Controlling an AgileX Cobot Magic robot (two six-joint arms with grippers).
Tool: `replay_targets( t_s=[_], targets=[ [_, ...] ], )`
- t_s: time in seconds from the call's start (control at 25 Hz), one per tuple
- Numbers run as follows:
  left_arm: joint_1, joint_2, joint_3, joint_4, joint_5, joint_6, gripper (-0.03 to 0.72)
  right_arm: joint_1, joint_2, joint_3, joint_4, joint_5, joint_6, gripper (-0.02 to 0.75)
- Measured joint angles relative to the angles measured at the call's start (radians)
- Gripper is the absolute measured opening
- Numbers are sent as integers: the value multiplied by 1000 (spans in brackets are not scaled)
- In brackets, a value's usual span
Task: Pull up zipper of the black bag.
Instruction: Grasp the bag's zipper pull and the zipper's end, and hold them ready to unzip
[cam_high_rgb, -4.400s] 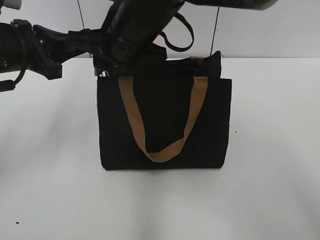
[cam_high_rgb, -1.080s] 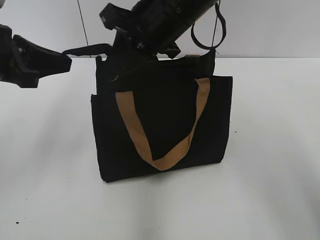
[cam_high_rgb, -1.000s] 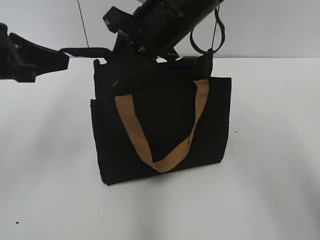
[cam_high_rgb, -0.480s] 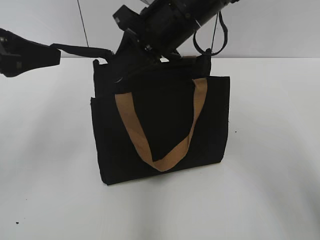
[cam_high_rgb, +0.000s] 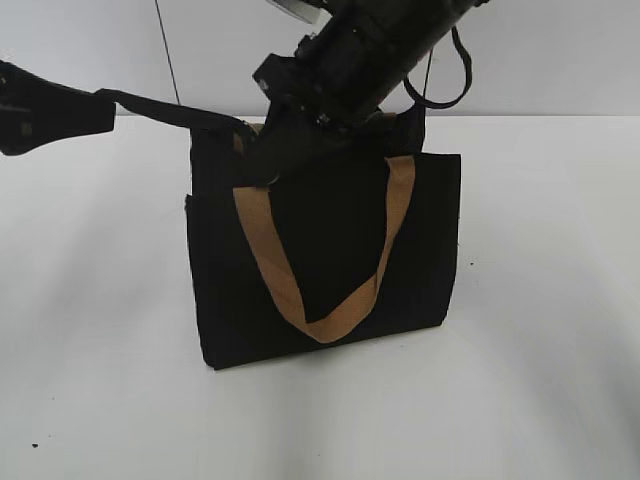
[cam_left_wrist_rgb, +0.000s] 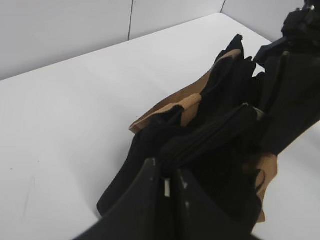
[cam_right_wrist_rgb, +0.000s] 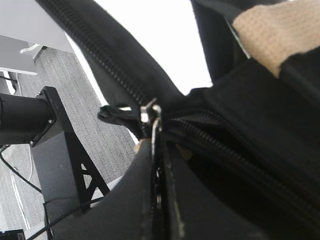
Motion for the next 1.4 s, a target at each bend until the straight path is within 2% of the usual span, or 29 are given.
replay_targets(
  t_s=[0.32, 0.68, 0.92, 1.24, 1.4],
  targets=[
    [0, -1, 0, 4, 43, 0, 32, 1, 0, -5, -127, 0, 58, -3],
    [-8, -1, 2, 7, 144, 1, 32, 5, 0, -14, -150, -15, 92, -3],
    [-8, 11, 2, 6, 181, 1, 32, 3, 0, -39, -86, -13, 75, -3],
    [4, 14, 2, 4, 80, 0, 32, -9, 2, -39, -35, 10, 53, -4],
    [6, 14, 2, 4, 60, 0, 32, -12, 29, -39, 60, 12, 55, -4]
  ],
)
